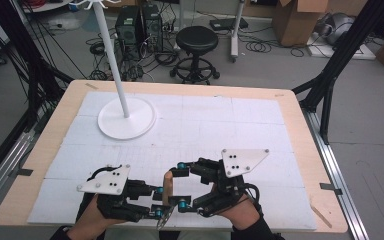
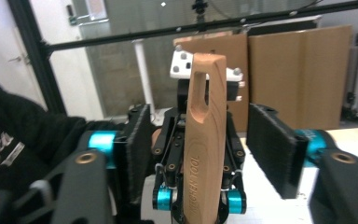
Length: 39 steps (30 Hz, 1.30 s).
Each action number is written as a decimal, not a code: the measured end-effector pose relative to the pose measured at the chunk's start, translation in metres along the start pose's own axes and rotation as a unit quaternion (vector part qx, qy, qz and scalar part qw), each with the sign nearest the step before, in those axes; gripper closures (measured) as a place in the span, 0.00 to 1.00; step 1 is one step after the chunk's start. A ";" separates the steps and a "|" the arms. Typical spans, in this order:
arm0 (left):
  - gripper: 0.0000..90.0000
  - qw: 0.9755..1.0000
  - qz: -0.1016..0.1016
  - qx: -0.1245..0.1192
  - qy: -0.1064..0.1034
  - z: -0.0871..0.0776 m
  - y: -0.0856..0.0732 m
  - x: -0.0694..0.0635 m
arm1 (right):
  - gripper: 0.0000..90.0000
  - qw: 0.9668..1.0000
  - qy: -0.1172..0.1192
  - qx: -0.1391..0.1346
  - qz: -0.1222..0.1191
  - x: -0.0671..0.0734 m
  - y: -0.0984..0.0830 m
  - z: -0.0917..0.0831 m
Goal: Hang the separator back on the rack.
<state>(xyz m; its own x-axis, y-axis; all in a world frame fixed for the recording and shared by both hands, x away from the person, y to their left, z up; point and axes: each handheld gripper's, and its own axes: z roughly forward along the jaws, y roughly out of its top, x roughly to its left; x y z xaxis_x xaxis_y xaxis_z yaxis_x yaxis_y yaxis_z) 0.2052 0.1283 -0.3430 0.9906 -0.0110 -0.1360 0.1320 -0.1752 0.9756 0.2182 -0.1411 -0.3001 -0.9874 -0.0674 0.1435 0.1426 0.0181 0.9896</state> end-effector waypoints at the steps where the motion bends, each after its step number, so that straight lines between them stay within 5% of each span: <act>1: 0.78 1.000 0.001 0.000 -0.002 0.000 0.000 0.000 | 0.51 1.000 0.007 0.004 0.001 0.000 0.000 0.001; 14: 0.78 0.998 0.019 0.007 -0.052 0.003 0.000 -0.003 | 0.72 0.997 0.076 0.016 -0.010 0.000 -0.002 0.009; 22: 0.78 0.998 0.016 -0.001 -0.061 0.003 -0.001 -0.003 | 0.80 0.997 0.070 0.014 -0.016 0.004 -0.001 0.008; 25: 0.68 0.999 -0.017 -0.019 -0.034 0.001 -0.002 0.001 | 0.80 0.999 0.032 0.007 -0.019 0.005 0.000 0.006; 28: 0.49 0.999 -0.018 -0.027 0.029 -0.002 -0.003 0.004 | 0.80 0.999 -0.042 0.012 0.003 0.004 0.002 0.005; 31: 0.46 0.997 -0.013 -0.029 0.073 -0.004 -0.003 0.005 | 0.80 0.994 -0.106 0.003 0.022 0.002 0.001 0.004; 36: 0.46 0.990 -0.014 -0.037 0.132 -0.005 -0.003 0.007 | 0.80 0.985 -0.164 -0.022 0.037 -0.002 -0.003 0.000; 39: 0.46 0.988 -0.018 -0.035 0.150 -0.001 0.000 0.011 | 0.80 0.979 -0.201 -0.020 0.040 0.000 -0.005 0.001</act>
<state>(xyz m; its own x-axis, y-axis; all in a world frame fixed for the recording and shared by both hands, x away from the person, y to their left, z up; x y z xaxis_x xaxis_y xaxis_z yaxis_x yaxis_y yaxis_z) 0.2161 0.1293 -0.3447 0.9494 0.2882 -0.1247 0.1598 -0.1018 0.9819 0.2175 -0.1403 -0.3051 -0.9195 0.3306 0.2128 0.2146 -0.0317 0.9762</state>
